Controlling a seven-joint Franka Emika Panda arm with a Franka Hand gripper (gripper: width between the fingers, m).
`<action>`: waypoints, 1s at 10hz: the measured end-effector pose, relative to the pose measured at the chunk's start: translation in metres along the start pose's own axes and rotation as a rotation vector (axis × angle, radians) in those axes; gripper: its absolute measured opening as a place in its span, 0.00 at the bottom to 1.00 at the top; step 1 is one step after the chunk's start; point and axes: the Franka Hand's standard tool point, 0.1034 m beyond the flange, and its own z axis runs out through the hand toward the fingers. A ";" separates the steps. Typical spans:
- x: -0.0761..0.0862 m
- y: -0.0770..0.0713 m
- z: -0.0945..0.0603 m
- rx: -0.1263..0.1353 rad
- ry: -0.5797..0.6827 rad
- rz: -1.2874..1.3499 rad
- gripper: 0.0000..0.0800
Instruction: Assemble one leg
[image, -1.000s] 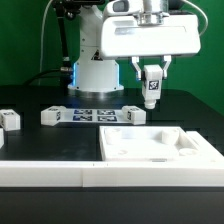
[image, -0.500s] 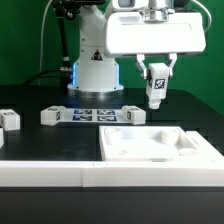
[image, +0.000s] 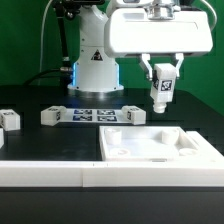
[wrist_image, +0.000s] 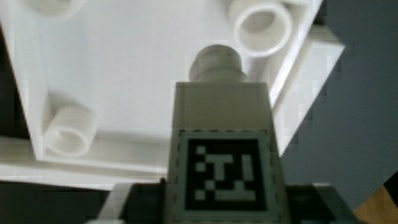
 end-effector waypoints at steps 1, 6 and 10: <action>0.011 0.007 0.012 -0.001 0.006 -0.015 0.36; 0.025 0.013 0.024 -0.005 0.034 -0.025 0.36; 0.031 0.001 0.035 0.009 0.032 -0.035 0.36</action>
Offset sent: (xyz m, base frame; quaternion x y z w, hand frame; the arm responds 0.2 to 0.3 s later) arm 0.0000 0.0000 0.0000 0.0000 0.0000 0.0000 1.0000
